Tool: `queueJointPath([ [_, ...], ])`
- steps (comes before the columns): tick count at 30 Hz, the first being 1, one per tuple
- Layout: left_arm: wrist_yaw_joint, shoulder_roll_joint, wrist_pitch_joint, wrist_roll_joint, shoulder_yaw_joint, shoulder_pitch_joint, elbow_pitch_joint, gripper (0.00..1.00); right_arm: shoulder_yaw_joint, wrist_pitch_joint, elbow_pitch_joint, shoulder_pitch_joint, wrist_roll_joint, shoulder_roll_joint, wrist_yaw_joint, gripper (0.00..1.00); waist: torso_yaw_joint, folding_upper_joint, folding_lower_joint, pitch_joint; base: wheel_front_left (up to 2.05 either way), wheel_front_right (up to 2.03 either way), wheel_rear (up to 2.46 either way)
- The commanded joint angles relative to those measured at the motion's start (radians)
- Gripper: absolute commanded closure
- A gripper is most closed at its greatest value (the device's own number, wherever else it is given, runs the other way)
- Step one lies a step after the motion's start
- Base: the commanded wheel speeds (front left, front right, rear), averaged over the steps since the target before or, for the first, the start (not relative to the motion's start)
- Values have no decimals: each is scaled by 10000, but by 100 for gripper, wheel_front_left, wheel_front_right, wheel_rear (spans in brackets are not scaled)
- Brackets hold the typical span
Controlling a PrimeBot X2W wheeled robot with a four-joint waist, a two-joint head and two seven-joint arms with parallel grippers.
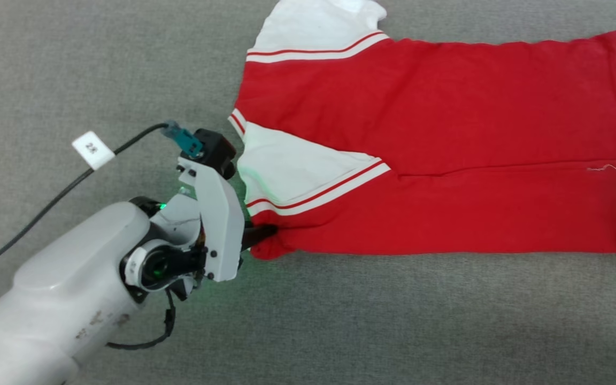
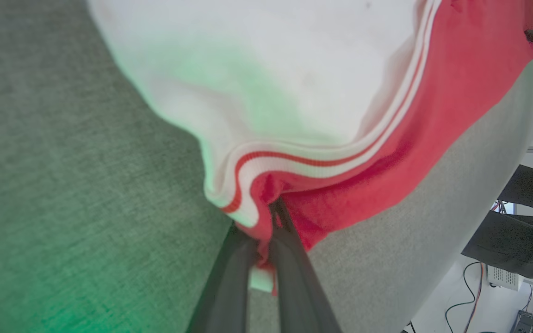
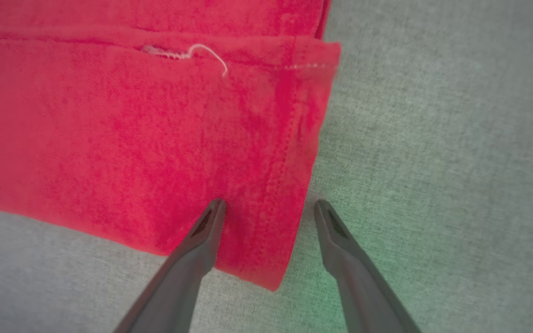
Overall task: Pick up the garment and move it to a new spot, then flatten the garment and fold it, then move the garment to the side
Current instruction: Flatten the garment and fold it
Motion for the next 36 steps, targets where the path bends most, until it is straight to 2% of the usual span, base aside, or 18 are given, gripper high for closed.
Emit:
queueJointPath([
  [1,62,-250,9,145,-304,284,256,100,111,50,92,-35,-117,-12,-11,0,85,-1,0,43,0,0,0],
  [6,-94,-443,-100,227,-360,269,537,100,820,303,915,-197,-94,140,-12,0,199,-1,0,-9,0,0,0],
  [7,-120,-467,-136,234,-361,293,585,100,904,270,1010,-202,-82,184,-12,39,209,-1,0,-51,0,0,0],
  [8,-173,-489,-171,217,-347,332,636,100,979,233,1088,-162,-40,224,-12,61,218,-1,0,-101,0,0,0],
  [9,-212,-499,-194,198,-343,378,684,100,1078,233,1164,-122,-26,243,-12,95,220,-1,0,-167,0,0,0],
  [10,-259,-496,-231,202,-348,423,729,100,1159,215,1223,-77,2,240,-12,100,219,-1,0,-234,0,0,0],
  [16,-388,-125,-623,233,-318,866,730,100,1119,-123,1015,505,326,114,-11,100,146,-1,0,-701,0,0,0],
  [20,-262,374,-1105,317,-265,1419,91,100,729,-395,350,1316,682,-155,-11,100,70,-1,0,-1044,0,0,0],
  [26,254,1220,-1682,457,-334,2391,-1359,100,239,-495,-423,2519,848,-351,-11,100,-21,-1,0,-1207,0,0,0],
  [30,672,1733,-1970,556,-390,2931,-2357,100,-138,-441,-911,3396,911,-251,-11,100,7,-1,0,-1248,0,0,0],
  [36,1063,2078,-2381,645,-330,3361,-3240,100,-797,-431,-1551,4243,670,-12,-11,100,19,-1,0,-1345,0,0,0],
])
